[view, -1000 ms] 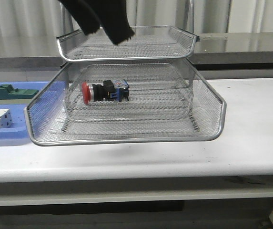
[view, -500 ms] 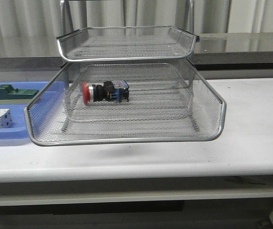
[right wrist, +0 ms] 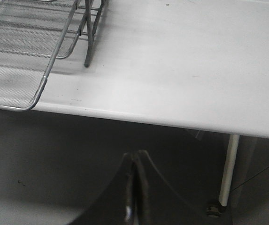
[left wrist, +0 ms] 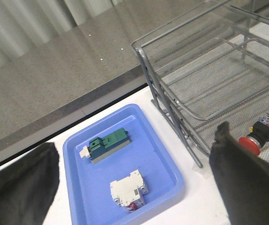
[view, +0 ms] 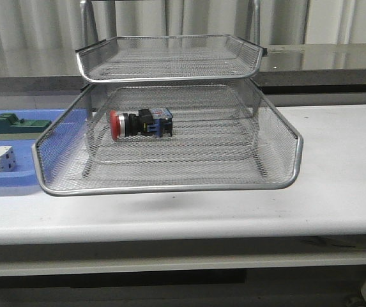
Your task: Place button on rack with both arms
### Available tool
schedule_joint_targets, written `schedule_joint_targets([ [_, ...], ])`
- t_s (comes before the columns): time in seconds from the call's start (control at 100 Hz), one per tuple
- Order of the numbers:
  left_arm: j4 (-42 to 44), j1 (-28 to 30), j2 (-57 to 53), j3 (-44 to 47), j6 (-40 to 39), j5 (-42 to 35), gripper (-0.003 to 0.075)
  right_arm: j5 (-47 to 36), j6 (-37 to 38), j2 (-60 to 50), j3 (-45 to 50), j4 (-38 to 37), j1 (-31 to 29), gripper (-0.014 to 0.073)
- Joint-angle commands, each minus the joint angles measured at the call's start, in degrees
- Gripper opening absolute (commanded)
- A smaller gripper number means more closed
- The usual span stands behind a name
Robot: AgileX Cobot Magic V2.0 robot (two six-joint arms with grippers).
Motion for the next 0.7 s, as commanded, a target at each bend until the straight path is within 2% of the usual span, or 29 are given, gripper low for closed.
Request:
schedule_joint_targets([
  [0.0,2.67,-0.15,-3.25,1.08,-3.54,-4.61,0.0617,-3.78,-0.55,0.46,-1.67,-0.63,-0.23,-0.0071],
  [0.19,2.67,-0.15,-7.39,3.51,-4.63,-3.23,0.0617,-3.78,-0.55,0.46,-1.67,-0.63,-0.23,-0.0071],
  [0.69,2.56,-0.15,-7.45,4.68,-4.63,-3.57,0.0617,-3.78,-0.55,0.46,-1.67,-0.63,-0.23,-0.0071],
])
